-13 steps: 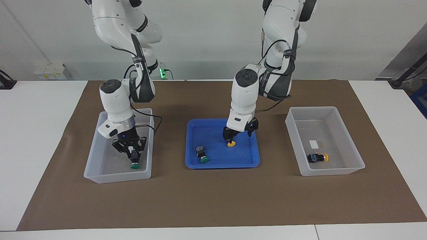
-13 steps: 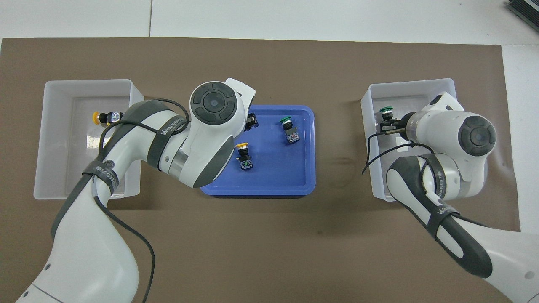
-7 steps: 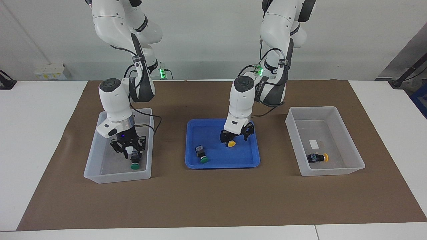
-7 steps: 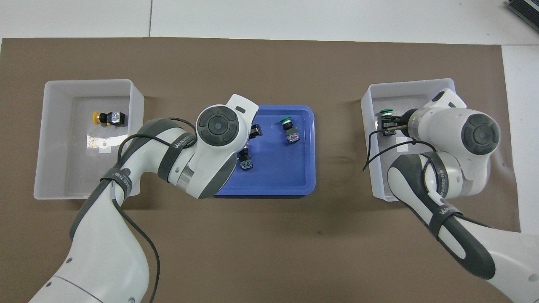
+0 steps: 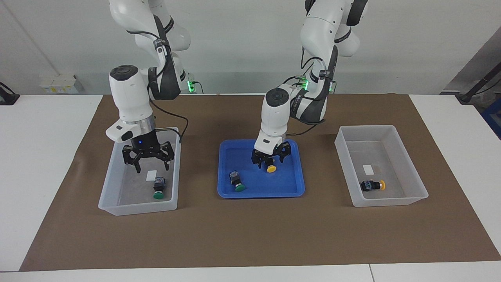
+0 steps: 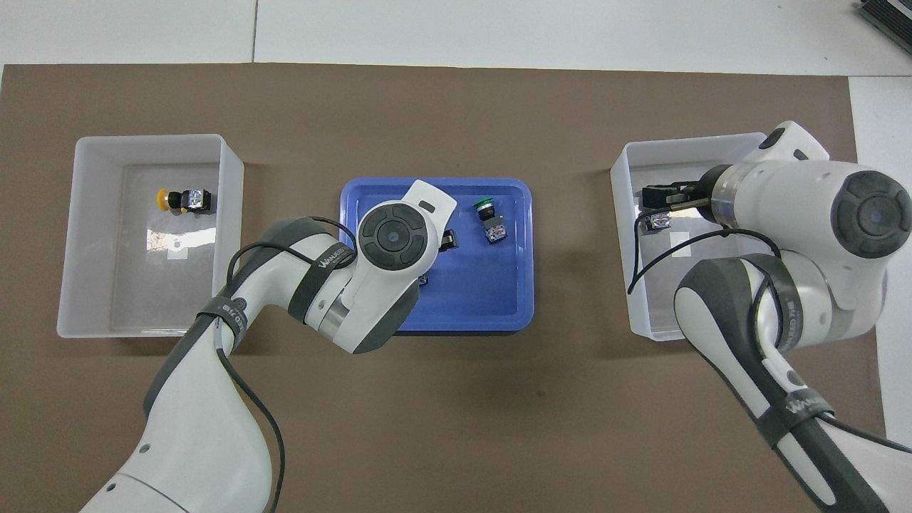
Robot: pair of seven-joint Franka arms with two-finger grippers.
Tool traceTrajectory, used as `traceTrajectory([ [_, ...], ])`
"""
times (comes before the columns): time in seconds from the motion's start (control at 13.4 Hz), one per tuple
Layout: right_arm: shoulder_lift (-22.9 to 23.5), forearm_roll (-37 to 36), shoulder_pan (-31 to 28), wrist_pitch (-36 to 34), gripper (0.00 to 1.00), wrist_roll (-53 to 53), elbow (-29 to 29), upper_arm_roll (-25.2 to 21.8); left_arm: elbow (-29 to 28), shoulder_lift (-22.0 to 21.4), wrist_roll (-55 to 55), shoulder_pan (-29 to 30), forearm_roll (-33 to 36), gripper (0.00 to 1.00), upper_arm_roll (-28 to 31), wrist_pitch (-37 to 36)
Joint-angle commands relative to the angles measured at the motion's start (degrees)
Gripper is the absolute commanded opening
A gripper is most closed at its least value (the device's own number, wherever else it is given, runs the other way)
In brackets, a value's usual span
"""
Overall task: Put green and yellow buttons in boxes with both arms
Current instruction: 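Lift the yellow button while the right gripper grasps the second green button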
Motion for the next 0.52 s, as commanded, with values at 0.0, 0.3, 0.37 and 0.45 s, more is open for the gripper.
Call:
traceTrajectory([
  [0.0, -1.90, 1.22, -0.06, -2.32, 1.00, -0.63, -0.11, 3.06, -2.68, -0.94, -1.25, -0.91, 1.32, 1.00, 0.86, 2.83],
  [0.3, -0.24, 1.31, 4.84, -1.10, 1.00, 3.57, -0.20, 5.01, -4.52, -0.94, -1.34, -1.00, 1.32, 0.89, 0.86, 4.77],
  [0.37, 0.81, 1.31, 5.91, 2.04, 1.00, 4.89, -0.64, 5.01, -4.52, -0.94, -1.34, -1.00, 1.32, 0.83, 0.86, 4.86],
  [0.45, 2.04, 1.31, 7.22, 5.46, 1.00, 5.08, -0.82, 4.92, -4.61, -0.94, -1.34, -1.00, 1.32, 0.80, 0.86, 4.86],
])
